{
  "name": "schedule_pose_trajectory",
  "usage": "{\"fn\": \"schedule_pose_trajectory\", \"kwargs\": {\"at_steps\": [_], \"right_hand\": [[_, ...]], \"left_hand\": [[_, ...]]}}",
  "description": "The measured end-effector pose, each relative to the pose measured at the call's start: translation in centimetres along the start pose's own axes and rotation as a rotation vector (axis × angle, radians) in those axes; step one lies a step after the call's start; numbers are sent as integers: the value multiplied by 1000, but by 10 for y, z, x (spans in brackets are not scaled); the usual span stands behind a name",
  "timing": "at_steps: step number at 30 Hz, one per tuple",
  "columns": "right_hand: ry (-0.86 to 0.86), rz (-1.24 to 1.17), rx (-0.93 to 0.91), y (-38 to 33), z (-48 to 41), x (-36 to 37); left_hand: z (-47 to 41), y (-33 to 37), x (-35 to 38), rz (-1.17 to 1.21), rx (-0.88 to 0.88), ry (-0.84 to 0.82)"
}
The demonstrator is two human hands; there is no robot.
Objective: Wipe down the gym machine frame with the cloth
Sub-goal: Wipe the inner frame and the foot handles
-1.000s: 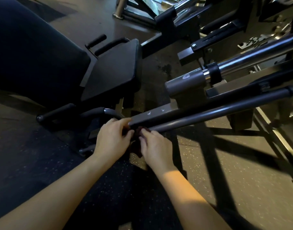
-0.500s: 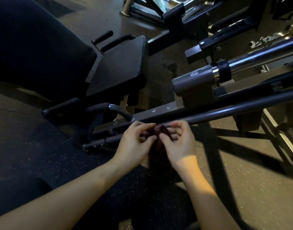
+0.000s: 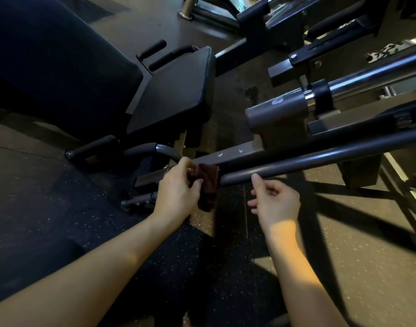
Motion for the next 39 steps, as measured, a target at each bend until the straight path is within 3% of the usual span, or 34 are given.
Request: {"fn": "schedule_pose_trajectory", "kwargs": {"at_steps": [4,9,12,18,20,24,26,29,35,39], "right_hand": [[-31,-44,72,4,-3,14],[-15,-29,28,7,-5,24],[-19,-22,31,8,-7,25],[-6,-27,24,8,-3,27],[5,-48,52,7,-2,29],[38,-51,46,5,0,29],[36,-30,29,5,1,28],[49,-9,25,6,1,27],[38,-59,38,5,8,32],[-46,-64,85,5,15,48]], "left_hand": [[19,22,17,3,234,-26],[26,23,33,-136,326,-12],[25,-7,23,-154,271,-10],[27,-64,-2,-121,-54,63],[29,-46,5,-86,-14,75],[42,19,39,-84,235,30],[42,23,43,-80,260,47],[37,-11,33,-81,172,70],[40,-99,1,-87,-223,169],[39,-62,12,-41,-103,142]]}}
Point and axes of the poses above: each hand's wrist, its own z-axis away from the middle knuckle, its own x-axis out of the palm, y = z × x, the point moved 4 cm from there along -z, towards the middle knuckle, and after that the axes turned 4 degrees about y, right-handed, at the moved point
